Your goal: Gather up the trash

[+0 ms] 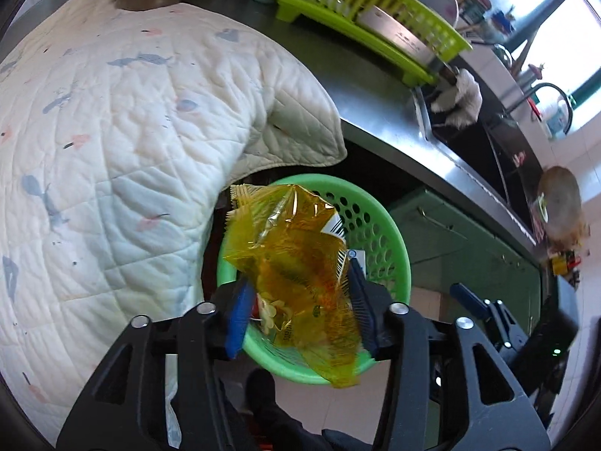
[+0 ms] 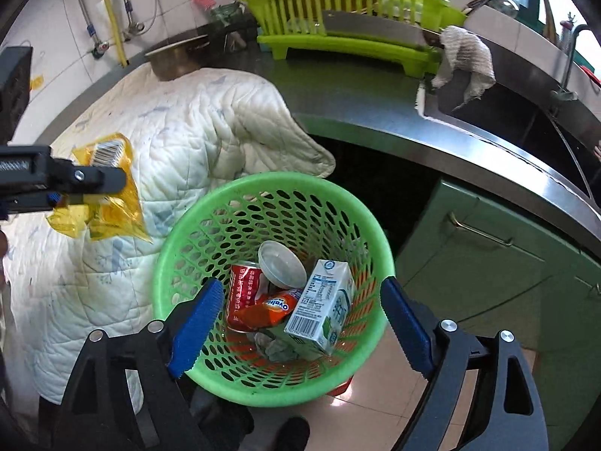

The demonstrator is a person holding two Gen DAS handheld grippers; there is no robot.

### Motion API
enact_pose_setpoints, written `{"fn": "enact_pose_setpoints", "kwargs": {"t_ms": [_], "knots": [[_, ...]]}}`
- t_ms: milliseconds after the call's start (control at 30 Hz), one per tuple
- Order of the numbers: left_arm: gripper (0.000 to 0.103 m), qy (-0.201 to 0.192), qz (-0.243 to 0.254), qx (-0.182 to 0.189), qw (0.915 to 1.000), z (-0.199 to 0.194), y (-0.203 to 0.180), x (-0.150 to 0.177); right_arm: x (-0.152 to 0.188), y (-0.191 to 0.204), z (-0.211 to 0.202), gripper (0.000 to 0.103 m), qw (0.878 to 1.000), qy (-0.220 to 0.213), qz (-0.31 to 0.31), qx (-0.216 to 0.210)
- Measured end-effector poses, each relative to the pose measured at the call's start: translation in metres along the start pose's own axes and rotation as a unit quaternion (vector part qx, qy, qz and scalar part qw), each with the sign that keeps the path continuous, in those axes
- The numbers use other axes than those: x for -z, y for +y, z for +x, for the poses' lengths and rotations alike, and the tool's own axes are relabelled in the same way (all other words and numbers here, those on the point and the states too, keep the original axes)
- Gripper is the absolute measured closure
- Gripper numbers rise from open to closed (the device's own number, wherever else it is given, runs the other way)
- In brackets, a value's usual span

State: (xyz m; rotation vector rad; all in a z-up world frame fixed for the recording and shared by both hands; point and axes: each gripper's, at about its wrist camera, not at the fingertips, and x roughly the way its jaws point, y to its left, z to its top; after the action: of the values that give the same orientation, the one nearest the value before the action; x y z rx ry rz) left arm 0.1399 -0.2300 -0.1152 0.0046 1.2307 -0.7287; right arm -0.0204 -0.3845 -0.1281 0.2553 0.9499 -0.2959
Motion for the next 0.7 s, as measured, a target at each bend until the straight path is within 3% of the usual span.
{"fn": "enact_pose_setpoints", "kwargs": {"t_ms": [233,700], "knots": [[0.033,0.017,0.009,0.006,0.9998,0.011,-0.010,0.002,0.002,-0.008,-0.012,0.019,1.000,-0.011,0.017,-0.001],[0.022,0.009,0.002,0.008,0.9999,-0.002,-0.006,0.009,0.000,-0.010,-0.021,0.018,0.999,-0.023,0.023,-0.014]]}}
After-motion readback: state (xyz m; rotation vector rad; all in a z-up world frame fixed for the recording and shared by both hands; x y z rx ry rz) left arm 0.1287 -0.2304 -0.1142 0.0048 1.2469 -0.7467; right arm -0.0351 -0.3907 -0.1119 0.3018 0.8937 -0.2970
